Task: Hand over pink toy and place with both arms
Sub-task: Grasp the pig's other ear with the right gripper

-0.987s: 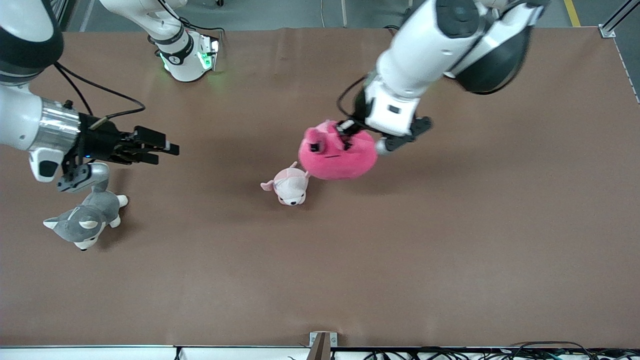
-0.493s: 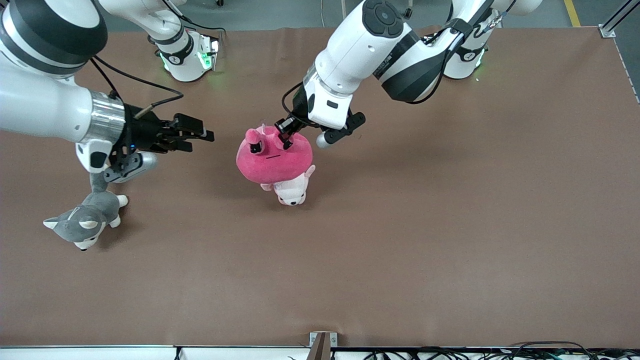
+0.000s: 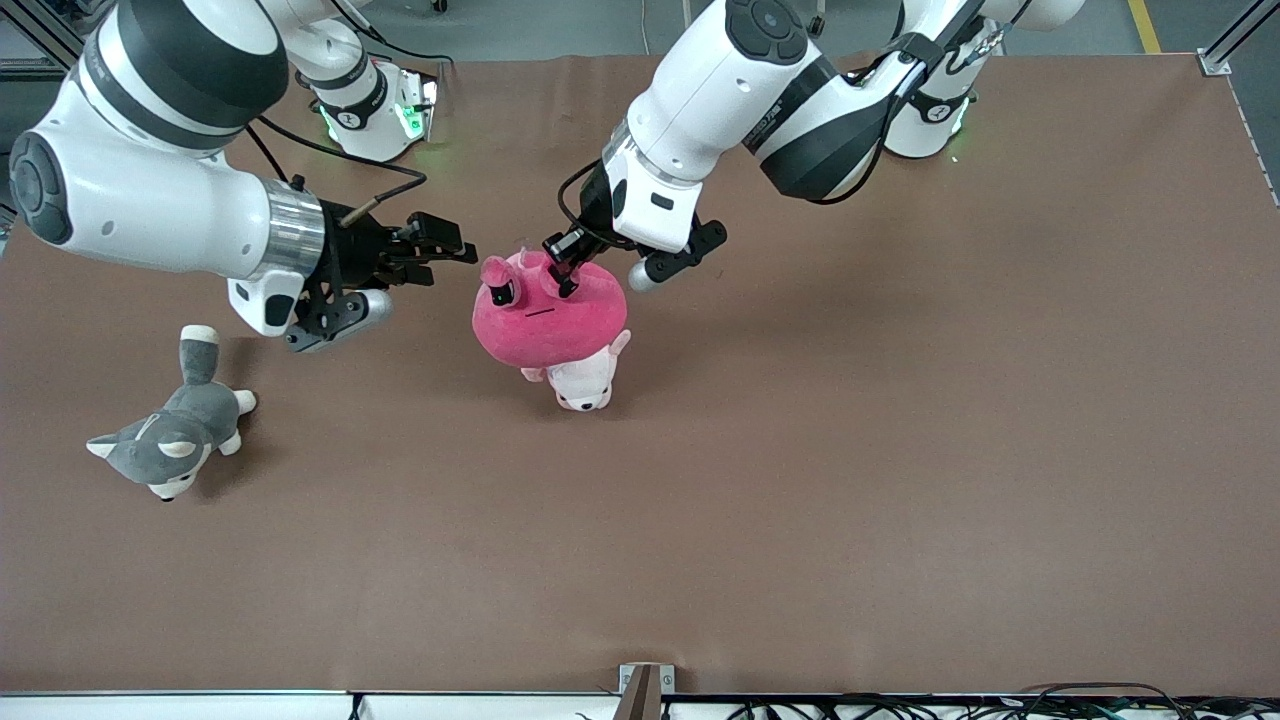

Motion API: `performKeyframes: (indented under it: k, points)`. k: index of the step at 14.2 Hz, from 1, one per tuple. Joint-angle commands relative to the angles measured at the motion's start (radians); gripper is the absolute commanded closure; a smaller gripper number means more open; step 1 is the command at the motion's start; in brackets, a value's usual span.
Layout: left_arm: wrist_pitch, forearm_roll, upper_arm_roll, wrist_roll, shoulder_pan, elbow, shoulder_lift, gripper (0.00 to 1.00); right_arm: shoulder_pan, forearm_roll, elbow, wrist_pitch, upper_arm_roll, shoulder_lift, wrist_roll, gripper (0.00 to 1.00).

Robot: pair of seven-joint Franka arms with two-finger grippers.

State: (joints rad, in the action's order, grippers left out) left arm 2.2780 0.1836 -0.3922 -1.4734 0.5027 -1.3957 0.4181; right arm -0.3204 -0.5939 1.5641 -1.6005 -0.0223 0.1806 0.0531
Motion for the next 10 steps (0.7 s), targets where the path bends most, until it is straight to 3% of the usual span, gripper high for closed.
performKeyframes:
  k: [1, 3, 10]
  points:
    - [0.008, -0.004, 0.007, -0.015, 0.011, 0.024, 0.008, 1.0, -0.002, -0.03, -0.009, -0.013, -0.007, 0.011, 0.013, 0.25]
    - [0.008, -0.004, 0.007, -0.015, 0.011, 0.023, 0.008, 1.0, 0.007, -0.082, -0.013, -0.013, -0.008, 0.017, 0.011, 0.25]
    - [0.008, -0.004, 0.007, -0.015, 0.011, 0.023, 0.008, 1.0, -0.002, -0.095, -0.013, -0.019, -0.008, 0.029, 0.013, 0.25]
